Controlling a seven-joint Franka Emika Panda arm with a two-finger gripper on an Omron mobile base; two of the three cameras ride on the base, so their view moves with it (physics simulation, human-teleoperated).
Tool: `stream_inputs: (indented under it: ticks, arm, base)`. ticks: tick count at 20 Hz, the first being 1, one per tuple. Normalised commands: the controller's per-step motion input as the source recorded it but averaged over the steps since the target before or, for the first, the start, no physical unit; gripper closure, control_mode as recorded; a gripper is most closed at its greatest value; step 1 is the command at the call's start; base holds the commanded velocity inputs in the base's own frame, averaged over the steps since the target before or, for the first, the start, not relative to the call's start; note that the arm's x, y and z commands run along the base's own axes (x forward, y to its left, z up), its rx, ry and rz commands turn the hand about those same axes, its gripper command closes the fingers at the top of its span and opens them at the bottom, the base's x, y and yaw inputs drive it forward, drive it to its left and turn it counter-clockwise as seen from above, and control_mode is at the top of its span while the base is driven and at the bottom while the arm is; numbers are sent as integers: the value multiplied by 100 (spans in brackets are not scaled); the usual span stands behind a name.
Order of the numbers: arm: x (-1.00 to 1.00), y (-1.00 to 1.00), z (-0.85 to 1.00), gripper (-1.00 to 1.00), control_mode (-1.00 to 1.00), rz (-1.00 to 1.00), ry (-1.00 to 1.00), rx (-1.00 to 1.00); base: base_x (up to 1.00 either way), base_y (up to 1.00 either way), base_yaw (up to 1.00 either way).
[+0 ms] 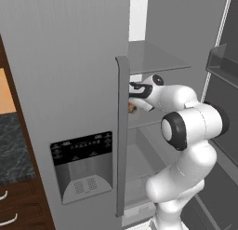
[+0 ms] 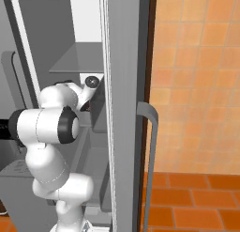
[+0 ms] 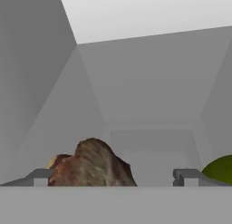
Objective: Place one lime and one steak in each tupperware on the nearby counter, to pack two identical lunches.
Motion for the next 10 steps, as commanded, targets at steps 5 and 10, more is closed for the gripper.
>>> stream_inputs:
  ticks: [5,10]
  arm:
    - [0,0,0,-100,-100,0,2,0]
    - [0,0,0,100,-100,0,0,0]
  base:
    - [0,0,0]
    - [0,0,0]
